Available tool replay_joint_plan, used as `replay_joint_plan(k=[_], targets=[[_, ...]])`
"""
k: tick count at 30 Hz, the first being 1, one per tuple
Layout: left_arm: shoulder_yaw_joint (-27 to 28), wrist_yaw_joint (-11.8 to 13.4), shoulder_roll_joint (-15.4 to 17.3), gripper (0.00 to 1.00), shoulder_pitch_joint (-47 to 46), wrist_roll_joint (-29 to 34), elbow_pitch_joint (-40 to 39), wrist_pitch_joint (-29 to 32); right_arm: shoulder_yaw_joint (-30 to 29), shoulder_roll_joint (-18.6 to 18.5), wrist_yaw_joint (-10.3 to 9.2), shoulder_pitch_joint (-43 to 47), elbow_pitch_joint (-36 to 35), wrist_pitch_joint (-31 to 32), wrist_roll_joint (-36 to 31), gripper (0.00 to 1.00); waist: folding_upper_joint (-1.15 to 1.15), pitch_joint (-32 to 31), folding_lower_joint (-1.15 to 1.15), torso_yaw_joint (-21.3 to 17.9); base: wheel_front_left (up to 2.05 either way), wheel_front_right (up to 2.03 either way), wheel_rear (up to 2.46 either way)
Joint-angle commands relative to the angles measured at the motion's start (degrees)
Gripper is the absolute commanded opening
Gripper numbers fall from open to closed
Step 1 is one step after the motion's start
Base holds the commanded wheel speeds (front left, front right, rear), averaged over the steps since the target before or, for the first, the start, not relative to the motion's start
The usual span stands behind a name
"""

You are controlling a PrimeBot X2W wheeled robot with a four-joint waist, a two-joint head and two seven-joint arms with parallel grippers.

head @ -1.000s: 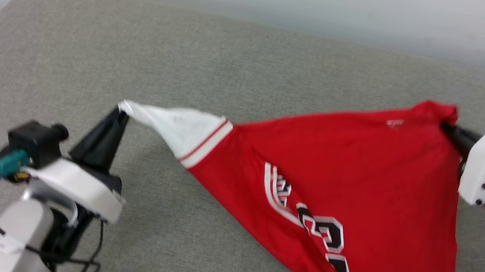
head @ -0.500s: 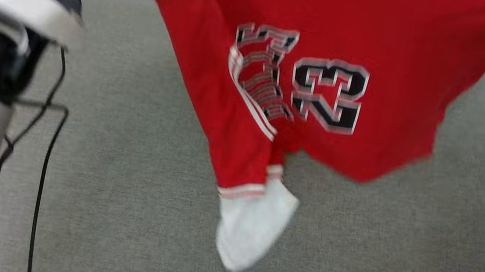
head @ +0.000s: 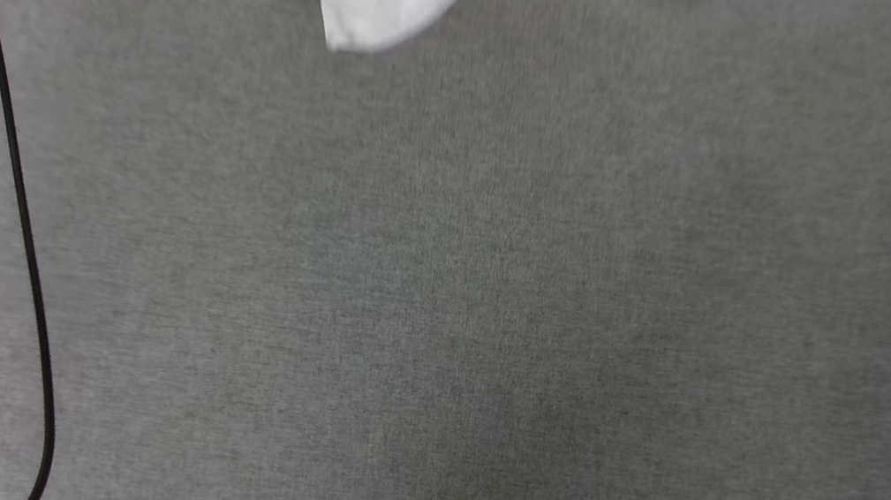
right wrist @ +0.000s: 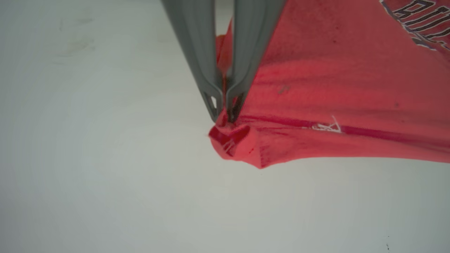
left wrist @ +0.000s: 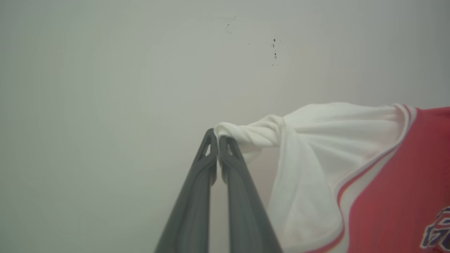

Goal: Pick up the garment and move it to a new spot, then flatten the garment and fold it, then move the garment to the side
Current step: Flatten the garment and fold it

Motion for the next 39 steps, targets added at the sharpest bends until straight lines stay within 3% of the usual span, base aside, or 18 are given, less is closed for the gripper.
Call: replay_joint_plan(k=[1,9,18,27,34,39], targets=[[0.29,0.17,0.85,0.0,-3.02,0.07,2.05,-0.59,-1.05,0.47,-0.14,-2.62,1.65,-1.59,-1.02,0.0,0.0,4.1,-0.01,-0.34,0.0,0.0,0.0],[-1.54,0.14,-0.54,0.0,-9.77,-0.57,11.88,-1.76,-2.65,3.07,-0.14,-9.68,11.98,-8.62,-3.11,0.0,0.0,8.94,-0.01,0.18,0.0,0.0,0.0],[-5.79,0.12,-3.06,0.0,-5.34,-8.13,18.0,-1.29,-0.66,4.58,-0.12,-7.68,24.13,-13.56,-1.38,0.0,0.0,10.29,-0.01,0.18,0.0,0.0,0.0],[-10.22,0.11,-3.06,0.0,13.19,-19.99,14.49,-1.85,6.39,4.75,-0.12,6.32,30.27,-17.38,5.88,0.0,0.0,4.11,-0.01,0.48,0.0,0.0,0.0],[-12.36,0.09,-1.94,0.0,31.12,-25.64,7.57,-4.35,12.29,3.25,-0.12,21.97,26.75,-19.97,12.75,0.0,0.0,-2.59,-0.01,1.32,0.0,0.0,0.0],[-11.37,0.14,-1.64,0.0,44.07,-25.63,2.44,-5.14,14.95,0.78,-0.13,34.7,21.59,-21.02,17.2,0.0,0.0,-8.6,-0.01,1.92,0.0,0.0,0.0]])
